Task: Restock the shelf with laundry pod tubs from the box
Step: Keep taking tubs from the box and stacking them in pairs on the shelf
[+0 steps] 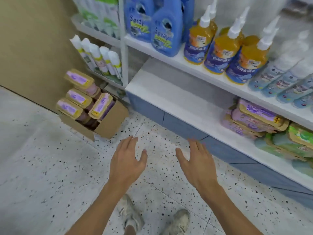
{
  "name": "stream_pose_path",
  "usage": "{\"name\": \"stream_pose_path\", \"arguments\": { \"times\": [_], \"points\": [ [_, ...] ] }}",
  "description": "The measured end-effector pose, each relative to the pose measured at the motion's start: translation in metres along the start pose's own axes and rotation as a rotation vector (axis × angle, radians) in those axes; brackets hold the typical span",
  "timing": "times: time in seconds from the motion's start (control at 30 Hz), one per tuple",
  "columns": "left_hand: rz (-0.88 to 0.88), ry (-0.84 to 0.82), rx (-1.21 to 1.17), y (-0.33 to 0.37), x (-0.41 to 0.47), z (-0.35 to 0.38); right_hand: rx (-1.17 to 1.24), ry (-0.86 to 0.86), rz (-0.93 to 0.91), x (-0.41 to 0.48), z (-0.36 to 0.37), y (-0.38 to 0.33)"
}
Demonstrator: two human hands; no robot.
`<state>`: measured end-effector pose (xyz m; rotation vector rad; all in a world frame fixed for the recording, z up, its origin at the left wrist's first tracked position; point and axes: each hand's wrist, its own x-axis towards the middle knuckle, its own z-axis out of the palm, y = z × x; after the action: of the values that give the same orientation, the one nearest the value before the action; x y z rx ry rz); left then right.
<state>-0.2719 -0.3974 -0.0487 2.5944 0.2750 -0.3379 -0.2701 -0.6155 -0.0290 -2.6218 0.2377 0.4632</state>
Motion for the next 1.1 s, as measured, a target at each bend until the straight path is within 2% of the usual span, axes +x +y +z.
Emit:
{"name": "stream_pose_path", "arguments": {
  "times": [0.23,0.43,0.7,1.1],
  "points": [
    [-0.218,0.032,-0.012,-0.131,0.011,-0.084,-0.077,-0.104,-0.111,0.021,0.058,-0.135],
    [-0.305,0.075,-0.056,-0.205,0.023,-0.155,-0.12,-0.149,-0.184,0.044,0.08,-0.24],
    [-0.399,0.125,-0.12,-0.263,0.086,-0.201,-0.148,-0.192,-0.254,0.106,0.108,-0.334],
    [-0.465,0.105,-0.154,-0.316,0.278,-0.224,-0.142,-0.288,-0.151,0.265,0.169,-0.411]
  ]
}}
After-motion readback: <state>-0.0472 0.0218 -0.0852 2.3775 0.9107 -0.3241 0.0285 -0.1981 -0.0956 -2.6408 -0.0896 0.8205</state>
